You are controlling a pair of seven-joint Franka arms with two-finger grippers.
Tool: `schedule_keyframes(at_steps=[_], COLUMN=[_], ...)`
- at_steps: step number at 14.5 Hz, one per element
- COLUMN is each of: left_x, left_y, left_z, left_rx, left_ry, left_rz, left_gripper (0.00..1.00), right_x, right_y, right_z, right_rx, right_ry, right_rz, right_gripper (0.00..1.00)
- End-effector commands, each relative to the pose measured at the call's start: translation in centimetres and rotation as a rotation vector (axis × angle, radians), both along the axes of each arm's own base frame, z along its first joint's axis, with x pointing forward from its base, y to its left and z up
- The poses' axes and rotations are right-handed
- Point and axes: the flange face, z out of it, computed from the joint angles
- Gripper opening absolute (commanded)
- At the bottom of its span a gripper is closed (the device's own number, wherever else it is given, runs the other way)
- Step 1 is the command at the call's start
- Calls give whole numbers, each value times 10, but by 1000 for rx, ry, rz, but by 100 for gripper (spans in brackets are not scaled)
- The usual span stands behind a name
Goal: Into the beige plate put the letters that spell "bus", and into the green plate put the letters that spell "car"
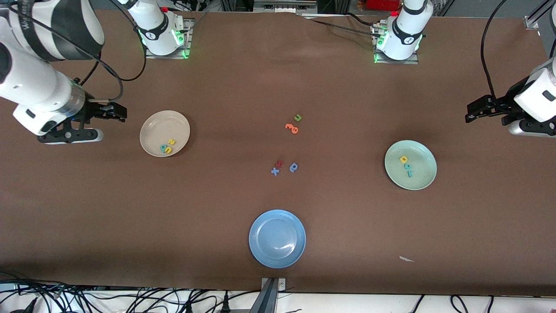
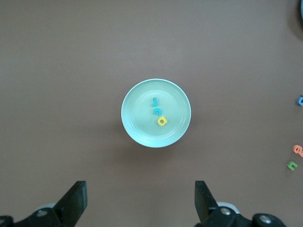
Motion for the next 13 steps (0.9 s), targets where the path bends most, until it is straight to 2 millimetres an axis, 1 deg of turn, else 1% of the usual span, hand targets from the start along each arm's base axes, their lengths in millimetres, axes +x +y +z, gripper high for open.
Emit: schedule_keyframes(at_steps=[1, 3, 5, 6, 8, 9, 10, 13], left_x=[-2, -2, -2, -2, -2, -2, -2, -2], left_y=[0, 0, 0, 0, 0, 0, -1, -2], left_z=[8, 8, 8, 7, 7, 6, 6, 6], left_rx=[-32, -32, -32, -32, -32, -32, -32, -32], left_ry=[3, 2, 2, 3, 3, 5, 6, 6], left_rz=[-17, -17, -17, -16, -16, -16, -18, -19], left_gripper=[100, 100, 100, 100, 100, 100, 100, 100], right_x=[-2, -5, -5, -4, -2, -2, -1, 0], right_y=[-18, -26, -30, -35, -35, -39, -49, -55], right_z=[32, 41, 48, 57, 71, 73, 72, 71], right_rx=[23, 26, 29, 30, 28, 26, 30, 35], right_ry=[-23, -39, -56, -70, -97, -99, -98, -100], right_rz=[-27, -1, 24, 13, 21, 17, -5, -26], right_gripper=[100, 100, 100, 100, 100, 100, 100, 100])
